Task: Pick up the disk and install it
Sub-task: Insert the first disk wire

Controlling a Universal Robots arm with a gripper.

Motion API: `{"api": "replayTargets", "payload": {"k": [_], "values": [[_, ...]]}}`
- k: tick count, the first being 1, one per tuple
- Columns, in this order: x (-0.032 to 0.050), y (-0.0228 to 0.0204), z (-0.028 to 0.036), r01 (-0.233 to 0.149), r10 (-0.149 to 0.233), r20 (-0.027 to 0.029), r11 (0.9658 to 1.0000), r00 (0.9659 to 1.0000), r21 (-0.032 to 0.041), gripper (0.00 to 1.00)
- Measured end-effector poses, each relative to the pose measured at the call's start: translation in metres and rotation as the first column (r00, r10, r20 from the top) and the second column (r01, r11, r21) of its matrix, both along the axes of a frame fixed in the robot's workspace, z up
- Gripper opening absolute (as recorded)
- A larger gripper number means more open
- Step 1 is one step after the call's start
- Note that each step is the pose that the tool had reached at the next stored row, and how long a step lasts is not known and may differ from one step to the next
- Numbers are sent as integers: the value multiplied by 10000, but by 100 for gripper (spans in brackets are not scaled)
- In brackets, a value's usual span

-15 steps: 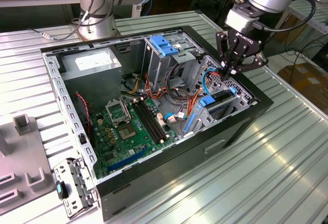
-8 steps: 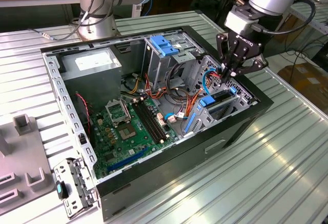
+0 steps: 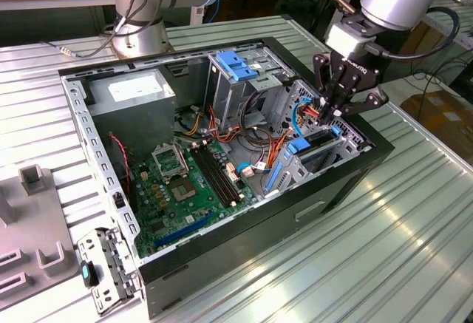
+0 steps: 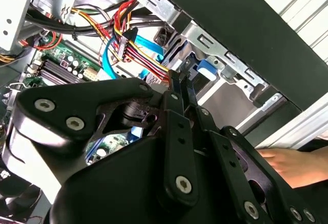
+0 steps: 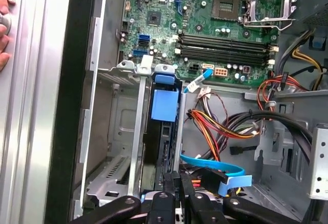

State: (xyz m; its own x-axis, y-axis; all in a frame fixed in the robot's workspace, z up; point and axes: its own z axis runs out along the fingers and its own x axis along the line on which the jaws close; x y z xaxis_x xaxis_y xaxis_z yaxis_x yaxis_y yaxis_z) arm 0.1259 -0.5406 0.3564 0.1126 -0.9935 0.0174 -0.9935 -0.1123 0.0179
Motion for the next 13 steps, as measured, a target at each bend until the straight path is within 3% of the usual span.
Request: {"api": "replayTargets", "payload": {"k": [2, 5, 11, 13], "values": [[-2, -6, -6, 1, -1, 1, 10000, 10000, 7, 17], [-15, -56, -17, 3, -3, 0, 10000, 10000, 9, 17], [-55, -73, -44, -20, 20, 2, 10000, 10000, 16, 17], [-55, -97, -53, -19, 19, 1, 10000, 10000, 19, 17]]}}
